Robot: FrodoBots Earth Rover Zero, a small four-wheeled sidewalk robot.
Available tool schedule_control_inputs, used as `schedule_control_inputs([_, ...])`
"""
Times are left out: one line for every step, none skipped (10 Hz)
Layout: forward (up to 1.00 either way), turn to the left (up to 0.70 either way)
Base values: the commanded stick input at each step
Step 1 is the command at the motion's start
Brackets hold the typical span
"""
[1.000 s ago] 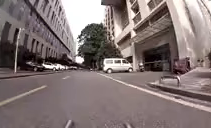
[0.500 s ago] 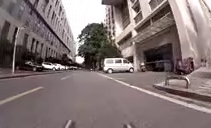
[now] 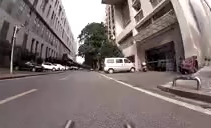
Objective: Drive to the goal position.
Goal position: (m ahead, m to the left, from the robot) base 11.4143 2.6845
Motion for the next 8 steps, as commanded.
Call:
schedule_control_inputs([0.70, 0.00])
schedule_control_inputs([0.70, 0.00])
schedule_control_inputs([0.70, 0.00])
schedule_control_inputs([0.70, 0.00])
schedule_control_inputs([0.70, 0.00])
schedule_control_inputs([0.70, 0.00])
schedule_control_inputs([0.70, 0.00])
schedule_control_inputs([0.70, 0.00])
